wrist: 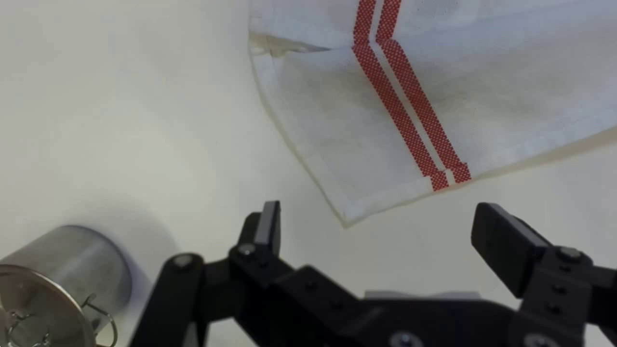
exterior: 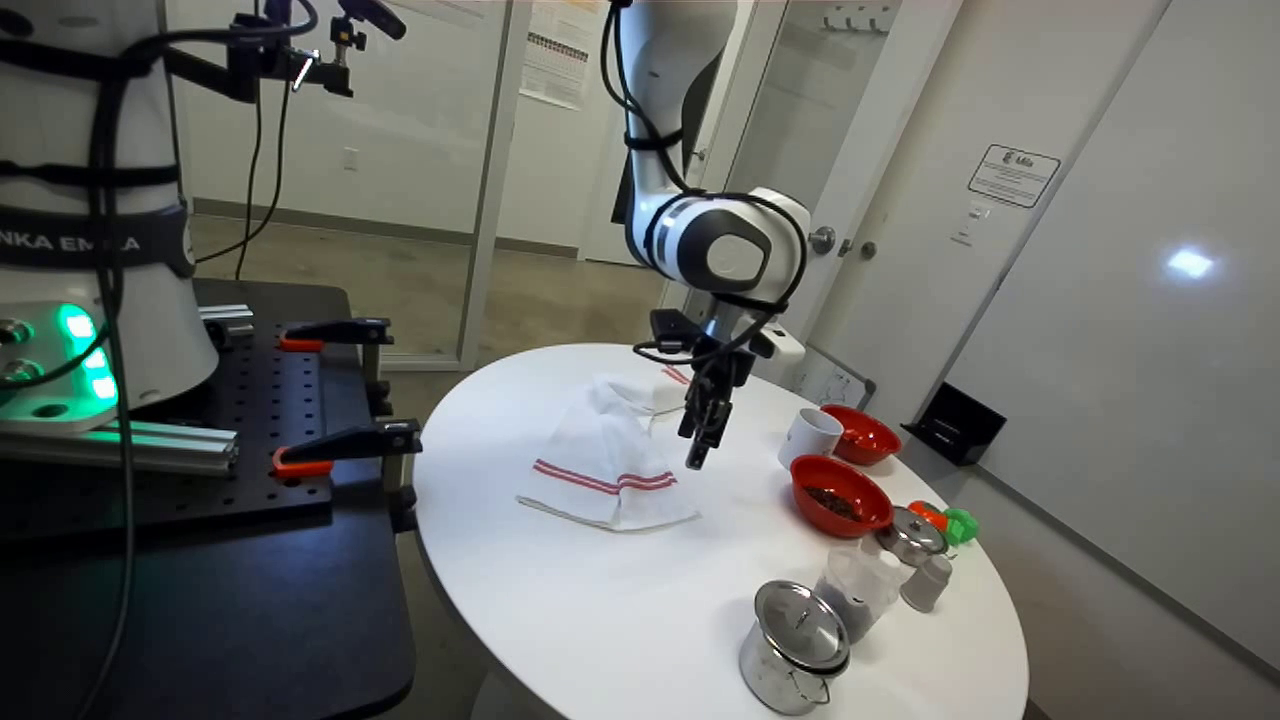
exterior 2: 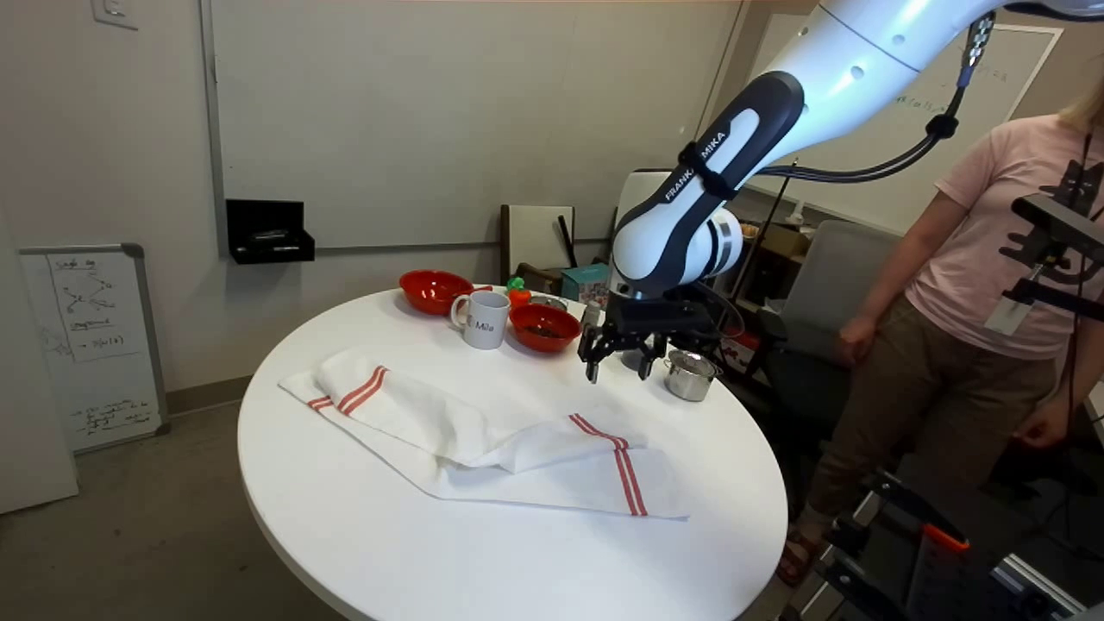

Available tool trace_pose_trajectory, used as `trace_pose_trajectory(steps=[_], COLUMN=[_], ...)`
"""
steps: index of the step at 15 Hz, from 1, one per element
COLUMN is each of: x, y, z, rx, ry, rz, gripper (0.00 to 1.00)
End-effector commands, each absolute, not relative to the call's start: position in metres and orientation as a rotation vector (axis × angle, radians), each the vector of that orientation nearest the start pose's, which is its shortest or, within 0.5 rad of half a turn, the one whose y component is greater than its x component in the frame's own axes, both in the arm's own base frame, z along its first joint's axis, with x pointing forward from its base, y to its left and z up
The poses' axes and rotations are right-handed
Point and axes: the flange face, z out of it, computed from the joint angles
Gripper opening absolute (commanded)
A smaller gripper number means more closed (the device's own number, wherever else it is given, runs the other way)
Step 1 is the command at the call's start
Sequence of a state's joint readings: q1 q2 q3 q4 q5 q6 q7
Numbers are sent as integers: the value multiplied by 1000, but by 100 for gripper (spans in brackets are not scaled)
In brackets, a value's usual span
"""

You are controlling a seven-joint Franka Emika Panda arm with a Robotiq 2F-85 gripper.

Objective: Fold up the white towel on the table.

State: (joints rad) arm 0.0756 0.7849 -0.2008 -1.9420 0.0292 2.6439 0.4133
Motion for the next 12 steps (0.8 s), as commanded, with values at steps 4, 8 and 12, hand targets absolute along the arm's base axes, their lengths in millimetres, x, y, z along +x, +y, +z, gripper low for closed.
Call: trace_pose_trajectory(steps=[4,8,12], x=[601,607,615], y=[-84,-98,-110], z=[63,48,32], rx=[-3191,-3193,-3188], ry=[822,861,873], rz=[66,70,90], gripper=[100,100,100])
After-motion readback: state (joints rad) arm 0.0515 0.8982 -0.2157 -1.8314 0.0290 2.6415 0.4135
